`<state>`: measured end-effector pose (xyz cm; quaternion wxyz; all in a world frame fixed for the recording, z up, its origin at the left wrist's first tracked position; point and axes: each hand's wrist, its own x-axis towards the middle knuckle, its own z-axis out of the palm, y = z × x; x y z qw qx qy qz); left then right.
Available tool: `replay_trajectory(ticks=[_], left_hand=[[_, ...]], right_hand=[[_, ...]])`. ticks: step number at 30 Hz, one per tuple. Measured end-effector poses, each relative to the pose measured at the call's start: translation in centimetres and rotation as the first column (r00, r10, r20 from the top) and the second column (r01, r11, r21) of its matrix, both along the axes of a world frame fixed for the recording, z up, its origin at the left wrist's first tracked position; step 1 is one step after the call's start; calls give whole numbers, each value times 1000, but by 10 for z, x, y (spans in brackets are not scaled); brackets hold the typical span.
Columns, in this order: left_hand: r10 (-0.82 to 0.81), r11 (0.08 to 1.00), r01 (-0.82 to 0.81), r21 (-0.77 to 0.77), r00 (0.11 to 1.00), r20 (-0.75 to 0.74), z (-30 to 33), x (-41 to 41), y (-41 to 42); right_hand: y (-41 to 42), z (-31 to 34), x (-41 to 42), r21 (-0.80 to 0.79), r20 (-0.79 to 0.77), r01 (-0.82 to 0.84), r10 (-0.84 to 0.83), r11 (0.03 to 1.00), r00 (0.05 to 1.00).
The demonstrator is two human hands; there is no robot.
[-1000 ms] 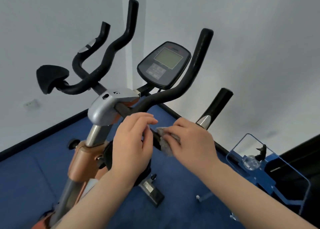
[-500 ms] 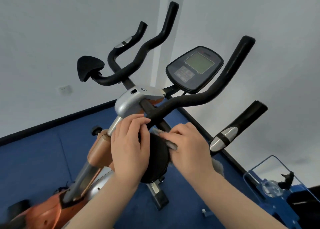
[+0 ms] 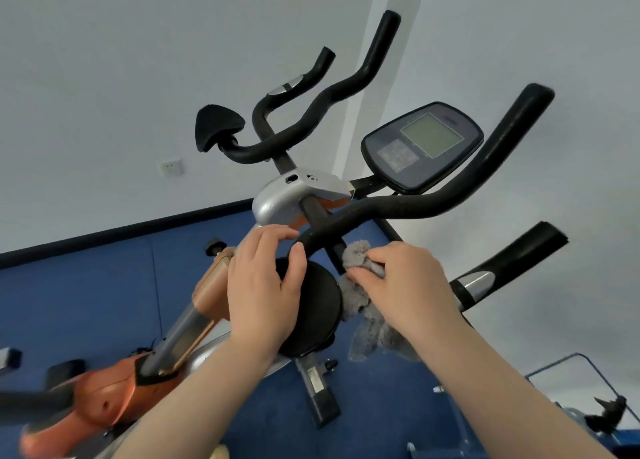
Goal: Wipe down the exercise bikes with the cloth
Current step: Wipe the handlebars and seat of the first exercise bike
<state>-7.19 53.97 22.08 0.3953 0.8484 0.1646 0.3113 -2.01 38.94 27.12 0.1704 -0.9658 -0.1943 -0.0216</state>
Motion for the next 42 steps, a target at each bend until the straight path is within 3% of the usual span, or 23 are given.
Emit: replay_trajectory(ticks=[6,11,14,20,24,28,30,35,40,42], left_hand=[[46,998,-47,-40,999,-14,-3,0,-1],[44,998,-44,-49,999,-11,-2,0,-1],[28,998,-28,-52,1000,-4,-1,1,0],[-43,997,44,-68,999,20,-3,1,3],[-78,993,80,-83,997,23,-3,1,5],[-98,991,101,-87,994,38,-3,2,6],[-105,991,109,-75,993,52,-4,2,7],[-110,987,114,-112,993,46,-2,2,7],[-124,981,125,-147,992,16,-1,2,8],[-122,979,122,-161,992,8,-1,1,8]], right_hand=[[21,-8,20,97,30,-45,42,994,999],[-7,5,21,-83,-96,-107,99,991,990],[10,4,30,-82,-104,-62,53,995,993],[7,-9,7,111,57,16,-23,994,998],[-8,-19,-20,60,258,-93,75,994,963],[-11,-21,-28,9,182,-99,96,995,979],[3,-12,-19,32,93,-52,48,998,994],[29,-8,3,91,37,50,-53,995,998],[11,-10,-15,139,158,-8,-14,990,987],[20,-8,-4,141,127,23,-41,990,991]])
